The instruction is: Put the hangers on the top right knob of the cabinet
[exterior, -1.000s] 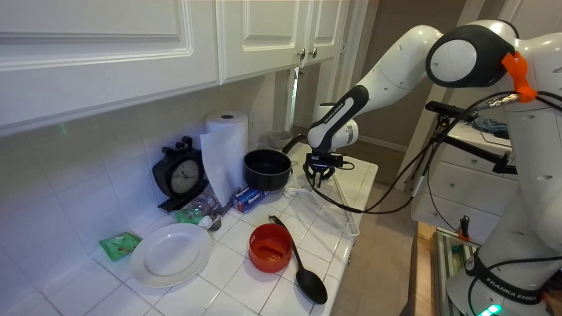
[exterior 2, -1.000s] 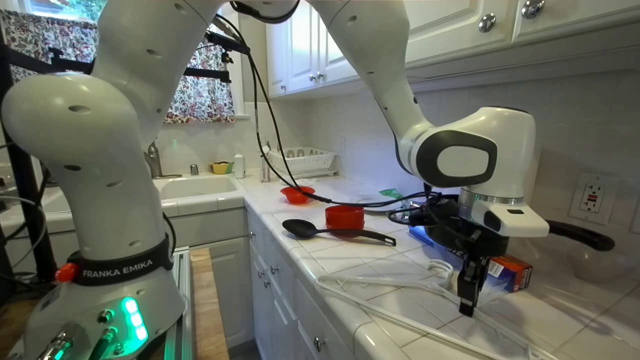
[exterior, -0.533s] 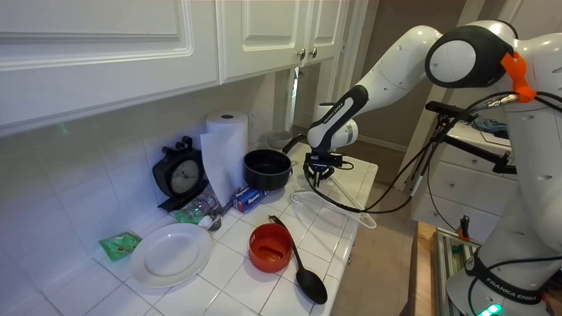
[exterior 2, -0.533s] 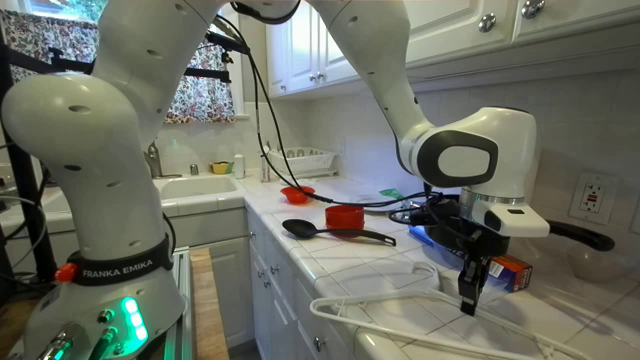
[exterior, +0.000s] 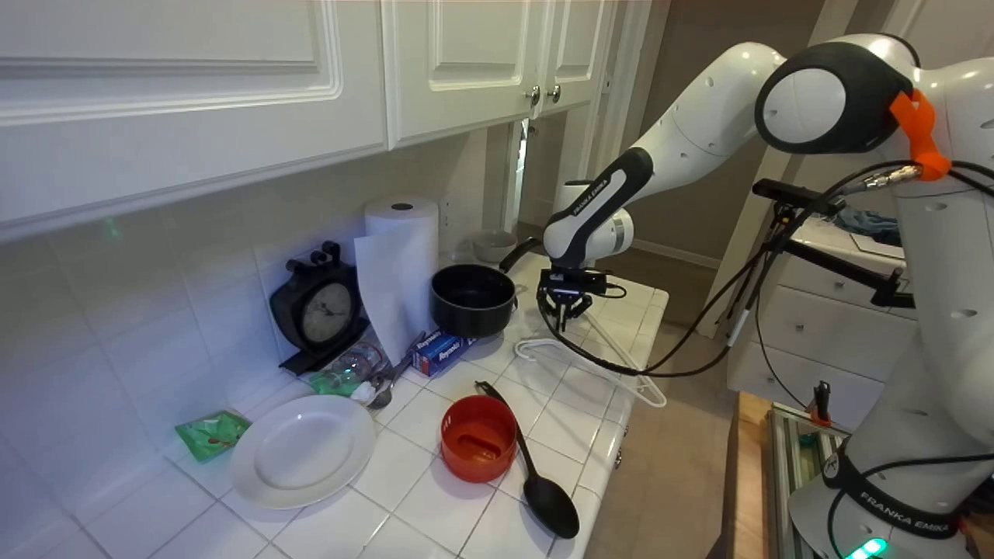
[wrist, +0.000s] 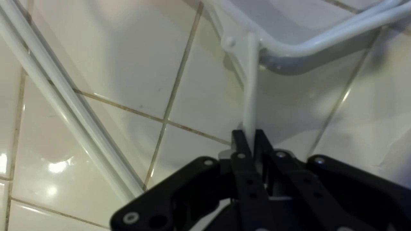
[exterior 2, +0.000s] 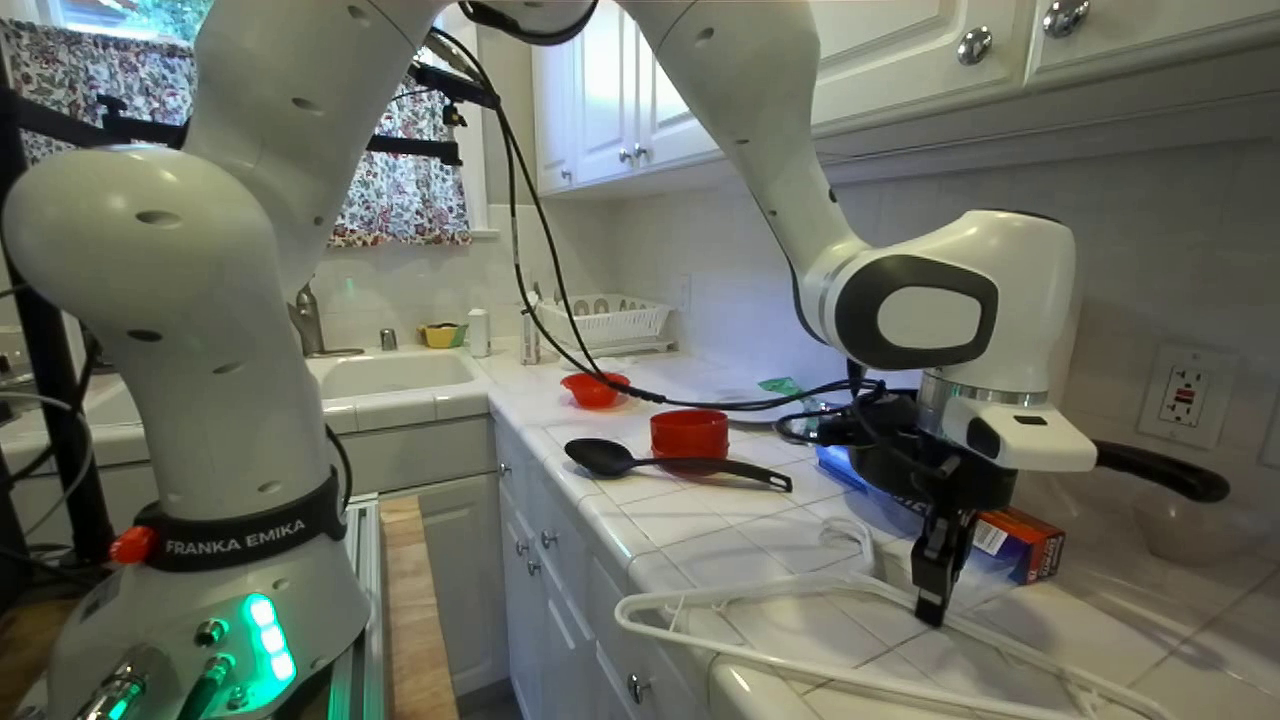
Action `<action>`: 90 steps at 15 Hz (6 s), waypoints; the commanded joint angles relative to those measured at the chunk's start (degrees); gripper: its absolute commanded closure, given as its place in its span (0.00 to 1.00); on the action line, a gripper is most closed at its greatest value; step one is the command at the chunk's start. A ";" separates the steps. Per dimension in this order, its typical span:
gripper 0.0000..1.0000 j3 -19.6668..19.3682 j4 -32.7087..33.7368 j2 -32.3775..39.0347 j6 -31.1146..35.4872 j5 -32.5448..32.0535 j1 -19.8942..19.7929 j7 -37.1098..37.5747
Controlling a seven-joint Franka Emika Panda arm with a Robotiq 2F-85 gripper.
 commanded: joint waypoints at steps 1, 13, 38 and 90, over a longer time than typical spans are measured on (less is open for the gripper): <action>0.96 1.12 -1.20 -3.30 -2.73 2.80 -1.19 -2.47; 0.96 1.42 -6.19 -13.39 -2.23 2.93 -0.27 -5.54; 0.96 1.74 -24.54 -45.48 10.87 9.26 -2.50 -9.28; 0.96 2.18 -9.57 -49.03 18.82 16.77 -2.77 -0.82</action>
